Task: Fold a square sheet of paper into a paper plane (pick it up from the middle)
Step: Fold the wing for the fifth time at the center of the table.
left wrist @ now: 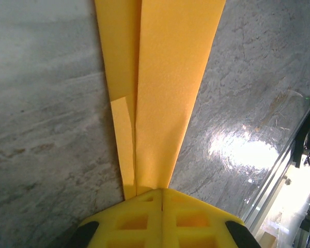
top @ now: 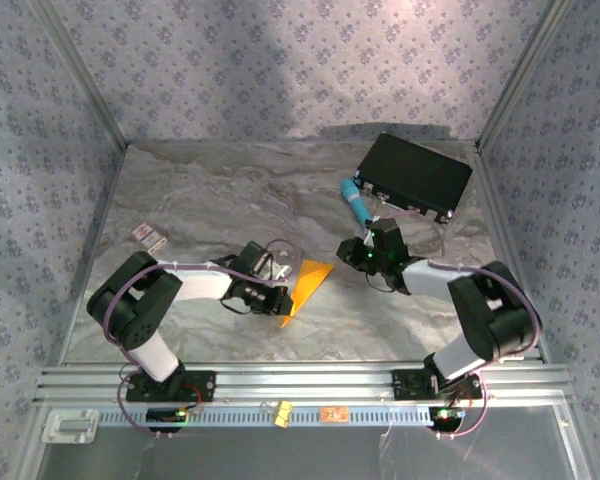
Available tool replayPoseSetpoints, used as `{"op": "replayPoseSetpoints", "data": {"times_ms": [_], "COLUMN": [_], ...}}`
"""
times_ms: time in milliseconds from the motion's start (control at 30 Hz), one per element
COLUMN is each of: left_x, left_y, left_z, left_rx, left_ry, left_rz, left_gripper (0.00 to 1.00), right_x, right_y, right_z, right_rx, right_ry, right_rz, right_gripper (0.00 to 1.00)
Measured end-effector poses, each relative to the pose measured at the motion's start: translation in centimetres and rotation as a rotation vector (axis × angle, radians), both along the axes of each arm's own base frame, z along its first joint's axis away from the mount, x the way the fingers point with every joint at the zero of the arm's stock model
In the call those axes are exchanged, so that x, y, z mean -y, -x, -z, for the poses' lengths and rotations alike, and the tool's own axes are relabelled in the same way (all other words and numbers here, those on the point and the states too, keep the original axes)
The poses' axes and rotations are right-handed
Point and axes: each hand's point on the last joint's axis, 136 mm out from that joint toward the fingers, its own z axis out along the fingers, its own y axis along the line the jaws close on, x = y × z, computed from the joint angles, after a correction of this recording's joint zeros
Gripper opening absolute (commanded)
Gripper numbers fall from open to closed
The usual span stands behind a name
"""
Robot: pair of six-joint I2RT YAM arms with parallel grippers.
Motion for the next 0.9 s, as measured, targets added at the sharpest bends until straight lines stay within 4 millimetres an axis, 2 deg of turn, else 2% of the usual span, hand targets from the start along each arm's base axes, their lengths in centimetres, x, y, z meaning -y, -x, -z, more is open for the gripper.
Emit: {"op": "replayPoseSetpoints", "data": {"times_ms": [100,267,400,500,633,800,900], "left_x": [0.0,0.0,0.0,-0.3,-1.2,-3.1,-3.3], "left_y": [0.0,-0.2,-0.6,-1.2,-2.6,-4.3,-4.5], "left_z": [0.0,-0.2,-1.4,-3.2,-5.0,-4.0,-2.8], "left_rx": [-0.007,-0.021,0.007,0.067,0.126,0.105,0.065], "left_ry": [-0.002,-0.012,-0.016,-0.011,-0.004,-0.042,-0.058], "left_rz": [-0.009,-0.046,-0.082,-0.113,-0.154,-0.214,-0.212], "left_gripper": [0.01,0.05,0.13,0.19,0.21,0.22,0.22], "right_x": [-0.3,-1.1,-1.5,-1.6,-2.0,-2.8,-3.4], "right_y": [1.4,4.9,7.0,7.7,8.2,8.8,8.7], "right_z": [-0.8,0.5,1.3,1.6,1.9,2.9,3.1], "right_rx": [0.027,-0.009,-0.036,-0.043,-0.049,-0.074,-0.083], "right_ry": [0.005,0.042,0.070,0.079,0.087,0.111,0.115], "right_rz": [-0.013,-0.055,-0.071,-0.066,-0.069,-0.088,-0.099], "right_gripper": [0.20,0.23,0.24,0.25,0.25,0.26,0.26]}}
